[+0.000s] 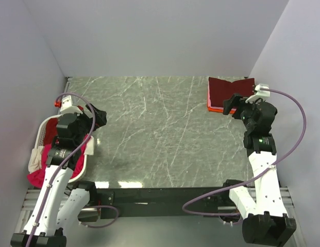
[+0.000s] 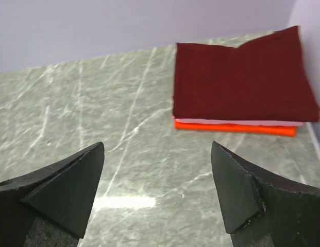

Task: Fold and stack the t-shirts
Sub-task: Grab the tshirt from the pile

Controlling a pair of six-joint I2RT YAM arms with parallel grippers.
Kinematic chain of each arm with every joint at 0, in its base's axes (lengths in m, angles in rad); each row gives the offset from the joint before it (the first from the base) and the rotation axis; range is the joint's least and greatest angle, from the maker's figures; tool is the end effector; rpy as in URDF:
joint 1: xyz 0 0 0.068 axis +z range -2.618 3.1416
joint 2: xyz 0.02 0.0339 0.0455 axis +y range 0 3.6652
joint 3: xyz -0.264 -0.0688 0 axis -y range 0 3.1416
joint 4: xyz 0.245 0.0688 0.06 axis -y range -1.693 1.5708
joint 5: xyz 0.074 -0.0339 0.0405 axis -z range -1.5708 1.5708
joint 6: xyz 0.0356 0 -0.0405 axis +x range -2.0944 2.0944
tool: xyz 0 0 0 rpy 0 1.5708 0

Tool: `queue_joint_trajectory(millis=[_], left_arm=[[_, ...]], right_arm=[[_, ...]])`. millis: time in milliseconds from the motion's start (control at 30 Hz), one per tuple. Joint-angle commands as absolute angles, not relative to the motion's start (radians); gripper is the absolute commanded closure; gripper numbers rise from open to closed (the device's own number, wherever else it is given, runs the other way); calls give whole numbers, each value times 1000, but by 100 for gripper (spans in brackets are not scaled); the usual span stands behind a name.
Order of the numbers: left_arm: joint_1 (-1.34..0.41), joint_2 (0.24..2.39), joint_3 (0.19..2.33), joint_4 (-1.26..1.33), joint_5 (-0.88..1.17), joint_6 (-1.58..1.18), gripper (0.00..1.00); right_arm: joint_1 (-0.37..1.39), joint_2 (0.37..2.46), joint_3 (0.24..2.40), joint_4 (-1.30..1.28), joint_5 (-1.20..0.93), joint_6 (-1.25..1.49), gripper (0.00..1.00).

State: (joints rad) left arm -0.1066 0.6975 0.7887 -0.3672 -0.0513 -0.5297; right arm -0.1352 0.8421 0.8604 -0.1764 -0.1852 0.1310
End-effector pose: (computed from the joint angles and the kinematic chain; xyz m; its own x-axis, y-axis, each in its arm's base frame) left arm 0.1609 -0.0154 0.3353 -0.2627 -0.4794 -0.8374 -0.0875 0.8761 -0.4741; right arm 0.1948 -0.0199 0.3578 -0.1609 0.1515 -0.9753 -0.0269 0.9871 0.1577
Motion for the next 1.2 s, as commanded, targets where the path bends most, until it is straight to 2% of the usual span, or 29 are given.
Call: queue_joint_trajectory(millis=[0, 100, 200, 400, 633, 700, 733, 767, 833, 867, 1000, 1033, 1067, 1167], left_arm=[[-98, 689, 781, -373, -146, -624, 1], [-95, 684, 776, -403, -239, -690, 1], [-95, 681, 775, -434, -345, -741, 3], [-94, 768, 814, -561, -474, -816, 2], [-78, 1009, 928, -816, -692, -1040, 9], [-61, 1034, 927, -777, -678, -1034, 10], [-52, 1035, 914, -753, -661, -1028, 20], [-31, 1037, 907, -730, -655, -1013, 25], [-3, 1063, 890, -643, -623, -980, 32], [64, 1080, 894, -621, -579, -944, 31], [144, 1198, 948, -491, -464, -781, 26], [165, 1213, 954, -445, -381, -722, 24], [207, 1226, 960, -369, -201, -610, 23], [251, 1276, 976, -276, -54, -525, 20]], right_arm=[[-124, 848, 914, -155, -281, 144, 10], [-123, 879, 946, -202, -478, 72, 10], [-98, 905, 966, -301, -786, -159, 9], [73, 904, 920, -324, -732, -275, 9], [109, 928, 897, -360, -713, -316, 10], [109, 936, 891, -362, -712, -318, 11], [109, 939, 891, -365, -710, -322, 11], [110, 943, 891, -371, -706, -322, 11], [110, 948, 894, -374, -698, -331, 12], [109, 950, 894, -374, -689, -334, 12], [109, 963, 896, -382, -686, -347, 12], [109, 965, 896, -383, -686, -348, 12], [110, 966, 896, -385, -683, -350, 12], [109, 974, 899, -391, -683, -359, 12]])
